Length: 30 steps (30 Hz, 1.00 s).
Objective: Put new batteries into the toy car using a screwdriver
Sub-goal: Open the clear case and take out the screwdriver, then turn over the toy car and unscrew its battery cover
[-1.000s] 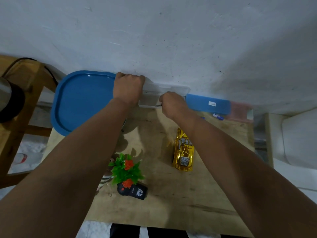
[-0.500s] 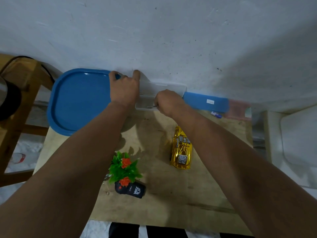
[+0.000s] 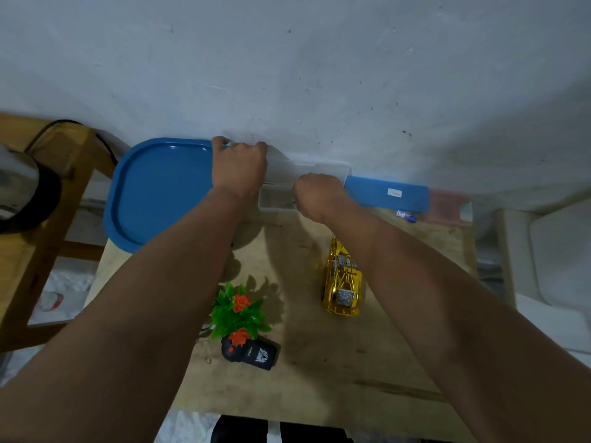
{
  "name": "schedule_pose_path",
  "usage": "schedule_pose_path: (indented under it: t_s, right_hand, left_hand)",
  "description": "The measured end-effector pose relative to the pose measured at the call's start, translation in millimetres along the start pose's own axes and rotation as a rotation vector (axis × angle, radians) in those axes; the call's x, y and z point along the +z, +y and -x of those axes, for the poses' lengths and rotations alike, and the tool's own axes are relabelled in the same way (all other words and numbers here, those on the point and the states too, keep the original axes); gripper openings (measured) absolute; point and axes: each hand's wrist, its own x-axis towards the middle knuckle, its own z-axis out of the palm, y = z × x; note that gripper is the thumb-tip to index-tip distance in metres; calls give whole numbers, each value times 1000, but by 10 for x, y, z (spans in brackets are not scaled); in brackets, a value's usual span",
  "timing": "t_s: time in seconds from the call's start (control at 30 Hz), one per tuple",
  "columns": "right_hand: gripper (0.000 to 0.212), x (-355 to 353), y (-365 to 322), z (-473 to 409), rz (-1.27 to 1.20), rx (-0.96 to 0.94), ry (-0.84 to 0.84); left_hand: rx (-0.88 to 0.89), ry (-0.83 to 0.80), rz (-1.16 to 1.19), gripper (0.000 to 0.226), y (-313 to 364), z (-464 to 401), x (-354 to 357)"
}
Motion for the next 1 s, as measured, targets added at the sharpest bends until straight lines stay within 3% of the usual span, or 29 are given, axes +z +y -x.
schedule_pose_path:
  t_s: [0.13,0.27,0.33,0.6,0.87,1.0]
  right_hand:
    - [14,-6,92,167,-276,76,189]
    - [6,-175,216,552,-763,410,465]
    - [3,-229,292,802,-888,535,507]
    - [20,8,644,1865,-892,822,291]
    - [15,566,715,2276,-812,855,110]
    - [12,662,660,2139,-751,796,81]
  left_hand:
    - [31,23,16,29,14,43,-154]
    - [66,63,97,36,184,177,-426]
    - [77,34,197,35,376,323,-566]
    - [54,-473,369,54,1379,1135,-616]
    - [-57,-601,361,106,1745,1514,-122]
    - [-64,-620,357,115,1829,1515,22]
